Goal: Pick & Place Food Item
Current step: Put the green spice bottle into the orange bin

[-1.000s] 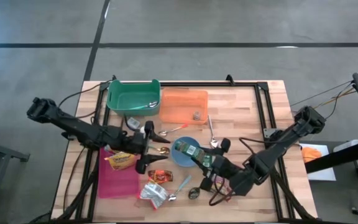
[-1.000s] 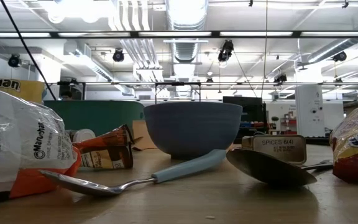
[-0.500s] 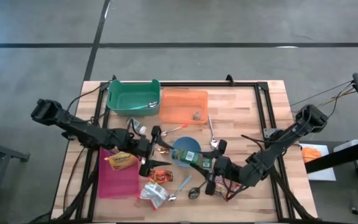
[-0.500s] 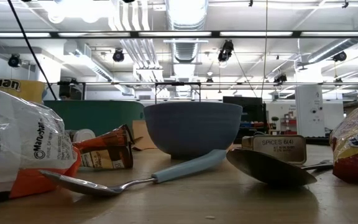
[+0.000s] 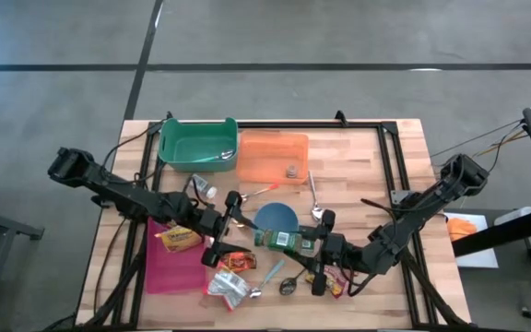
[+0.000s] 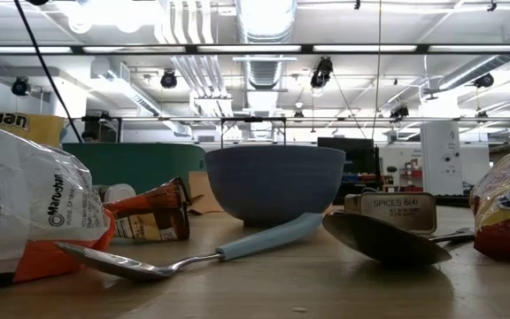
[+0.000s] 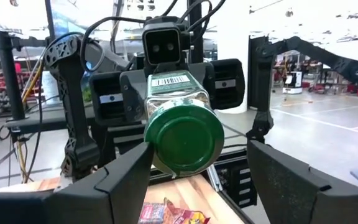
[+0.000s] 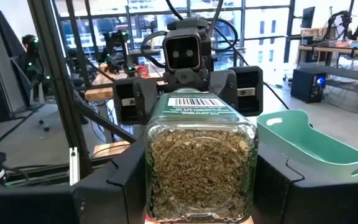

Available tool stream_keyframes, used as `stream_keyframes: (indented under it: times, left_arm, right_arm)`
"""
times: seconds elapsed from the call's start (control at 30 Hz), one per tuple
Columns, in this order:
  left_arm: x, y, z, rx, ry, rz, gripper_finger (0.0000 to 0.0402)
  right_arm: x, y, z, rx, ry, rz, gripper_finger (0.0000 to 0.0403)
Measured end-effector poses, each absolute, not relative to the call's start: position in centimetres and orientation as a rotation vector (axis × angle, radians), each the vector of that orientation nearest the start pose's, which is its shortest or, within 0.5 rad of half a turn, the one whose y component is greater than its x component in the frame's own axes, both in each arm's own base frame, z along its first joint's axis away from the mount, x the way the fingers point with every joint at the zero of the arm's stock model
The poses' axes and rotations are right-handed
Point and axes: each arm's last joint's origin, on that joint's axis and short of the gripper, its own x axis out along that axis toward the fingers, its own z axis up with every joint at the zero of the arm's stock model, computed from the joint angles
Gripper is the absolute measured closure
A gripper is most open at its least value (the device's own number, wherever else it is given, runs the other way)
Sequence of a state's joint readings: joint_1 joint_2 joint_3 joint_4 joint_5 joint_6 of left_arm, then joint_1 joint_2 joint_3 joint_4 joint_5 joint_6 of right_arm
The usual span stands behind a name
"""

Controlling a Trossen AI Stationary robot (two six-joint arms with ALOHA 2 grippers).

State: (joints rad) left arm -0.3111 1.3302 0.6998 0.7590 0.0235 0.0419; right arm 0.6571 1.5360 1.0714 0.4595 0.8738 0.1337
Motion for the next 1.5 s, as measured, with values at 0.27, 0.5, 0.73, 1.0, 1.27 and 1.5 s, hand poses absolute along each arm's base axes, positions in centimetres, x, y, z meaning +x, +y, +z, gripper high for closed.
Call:
stream_keyframes:
  times: [0.27,0.5,0.73,1.0,1.27,1.5]
  left_arm:
    - [27.35,-8.67,27.46,-0.017,-0.108,-0.31,0.0135]
    - [27.34,-8.69,27.47,-0.017,-0.109,-0.322,0.0135]
    - [27.19,-9.09,27.43,-0.034,-0.098,-0.465,0.0135]
    - [27.16,-9.18,27.28,-0.03,-0.082,-0.496,0.0126]
    - [27.19,-9.31,27.4,-0.012,-0.081,-0.514,0.0057]
    - [27.29,-9.11,27.43,-0.02,-0.082,-0.436,0.0035]
  right_arm:
    - [28.37,19.87,30.86,0.129,0.003,-0.14,0.0216]
    - [28.37,19.84,30.92,0.122,-0.001,-0.147,0.0216]
    - [28.16,20.03,30.92,0.097,0.003,-0.154,0.0216]
    - [28.03,20.03,31.1,0.098,-0.001,-0.15,0.0216]
    - [28.23,19.9,30.96,0.095,0.002,-0.153,0.0216]
    - [28.23,19.9,30.96,0.099,0.002,-0.154,0.0216]
